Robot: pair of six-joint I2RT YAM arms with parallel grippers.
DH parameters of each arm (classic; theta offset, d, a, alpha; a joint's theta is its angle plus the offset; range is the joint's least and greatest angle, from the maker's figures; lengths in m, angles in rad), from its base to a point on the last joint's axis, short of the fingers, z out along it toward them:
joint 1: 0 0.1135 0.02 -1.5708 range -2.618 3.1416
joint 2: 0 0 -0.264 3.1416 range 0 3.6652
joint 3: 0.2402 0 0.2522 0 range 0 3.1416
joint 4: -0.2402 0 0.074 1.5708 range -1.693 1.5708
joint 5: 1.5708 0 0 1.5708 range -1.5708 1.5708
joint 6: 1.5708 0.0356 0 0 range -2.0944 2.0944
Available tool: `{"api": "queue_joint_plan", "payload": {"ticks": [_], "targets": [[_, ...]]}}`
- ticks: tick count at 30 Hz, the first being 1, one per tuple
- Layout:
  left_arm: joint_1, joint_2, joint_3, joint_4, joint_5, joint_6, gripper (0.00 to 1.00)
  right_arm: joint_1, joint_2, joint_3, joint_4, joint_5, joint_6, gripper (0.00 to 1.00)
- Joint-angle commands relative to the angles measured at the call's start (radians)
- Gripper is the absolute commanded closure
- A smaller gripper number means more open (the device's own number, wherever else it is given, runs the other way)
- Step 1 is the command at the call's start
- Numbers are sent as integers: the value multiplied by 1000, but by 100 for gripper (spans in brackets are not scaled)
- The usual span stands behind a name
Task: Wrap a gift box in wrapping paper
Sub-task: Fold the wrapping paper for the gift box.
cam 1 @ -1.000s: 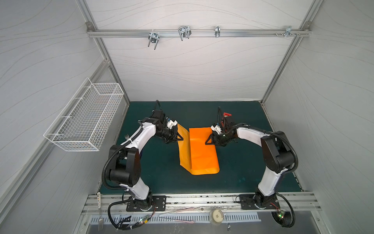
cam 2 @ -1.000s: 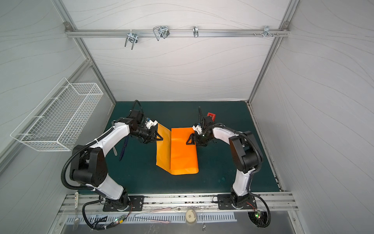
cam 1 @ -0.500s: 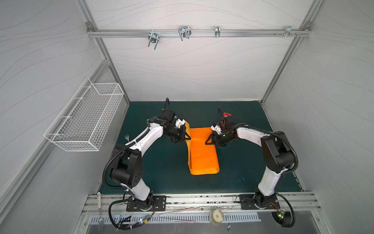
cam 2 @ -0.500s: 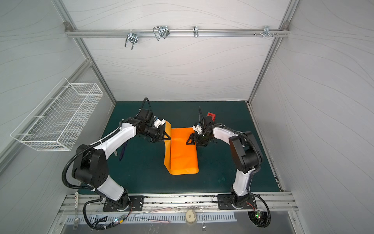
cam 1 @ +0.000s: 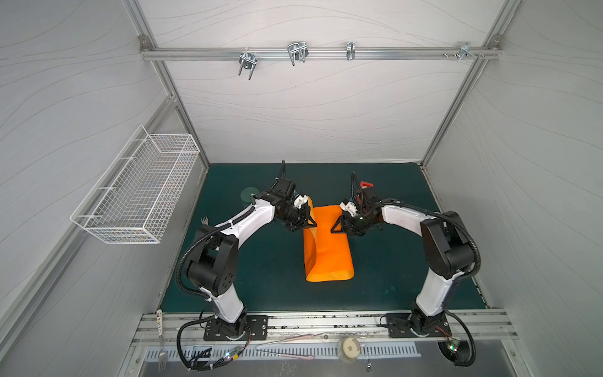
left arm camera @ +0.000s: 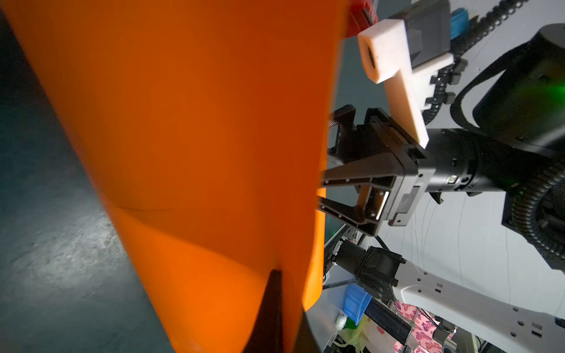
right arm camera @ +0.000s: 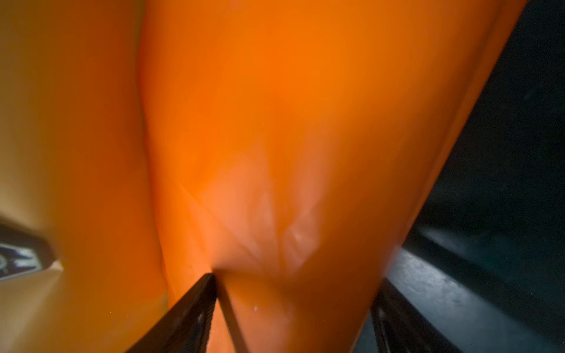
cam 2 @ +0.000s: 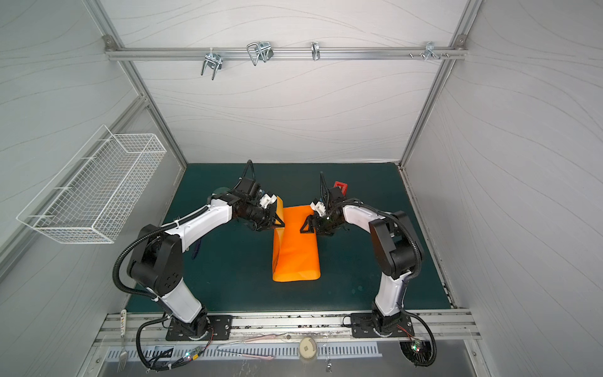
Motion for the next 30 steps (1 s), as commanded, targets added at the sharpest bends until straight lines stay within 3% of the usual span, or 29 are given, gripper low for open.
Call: {"api": "queue_joint_plan", "payload": {"ticks": [1, 30], "targets": [[-16, 22, 44, 69, -17, -36, 100, 14, 49, -15, -14, 97, -14, 22], [-110, 152, 87, 197, -5, -102, 100, 14, 57, -17, -6, 90, -11, 22]]}}
